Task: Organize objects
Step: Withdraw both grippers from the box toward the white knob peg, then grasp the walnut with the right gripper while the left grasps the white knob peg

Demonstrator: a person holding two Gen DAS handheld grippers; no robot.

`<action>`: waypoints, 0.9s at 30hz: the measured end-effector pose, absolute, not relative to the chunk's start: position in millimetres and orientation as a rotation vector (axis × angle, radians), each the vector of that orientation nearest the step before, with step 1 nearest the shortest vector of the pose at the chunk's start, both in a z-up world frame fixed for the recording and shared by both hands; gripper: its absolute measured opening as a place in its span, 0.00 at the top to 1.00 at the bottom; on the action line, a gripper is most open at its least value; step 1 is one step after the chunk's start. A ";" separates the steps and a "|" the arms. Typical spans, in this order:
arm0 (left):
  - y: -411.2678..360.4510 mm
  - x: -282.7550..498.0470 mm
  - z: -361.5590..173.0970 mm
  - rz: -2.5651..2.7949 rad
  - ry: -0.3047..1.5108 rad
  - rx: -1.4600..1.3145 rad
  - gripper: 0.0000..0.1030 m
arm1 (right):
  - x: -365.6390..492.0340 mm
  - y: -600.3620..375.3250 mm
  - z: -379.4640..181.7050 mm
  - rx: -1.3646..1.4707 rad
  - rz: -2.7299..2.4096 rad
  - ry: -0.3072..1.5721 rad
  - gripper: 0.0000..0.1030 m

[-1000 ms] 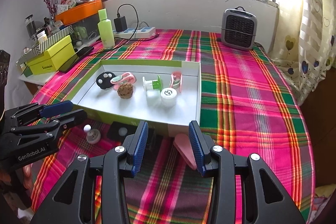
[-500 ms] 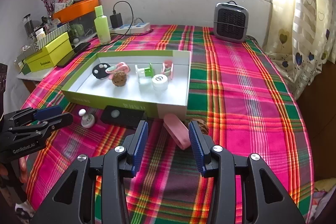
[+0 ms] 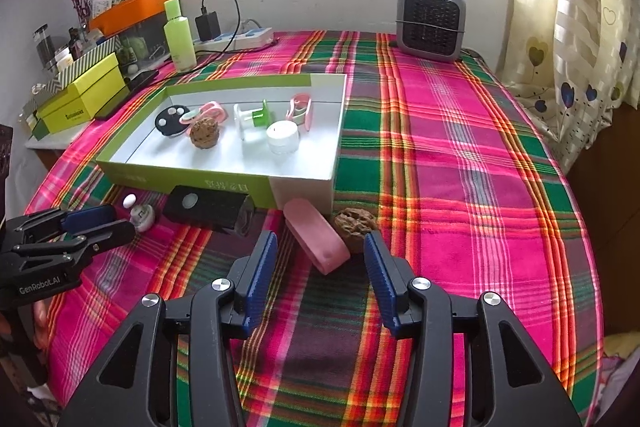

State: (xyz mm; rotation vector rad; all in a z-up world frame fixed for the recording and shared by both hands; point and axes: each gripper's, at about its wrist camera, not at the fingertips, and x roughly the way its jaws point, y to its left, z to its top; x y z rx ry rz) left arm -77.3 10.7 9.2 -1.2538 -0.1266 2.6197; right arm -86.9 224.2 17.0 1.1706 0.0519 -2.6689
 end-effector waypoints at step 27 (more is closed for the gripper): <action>20.5 -85.9 9.1 2.640 -0.091 -1.255 0.50 | -111.1 251.8 13.5 1.194 -2.610 -0.015 0.55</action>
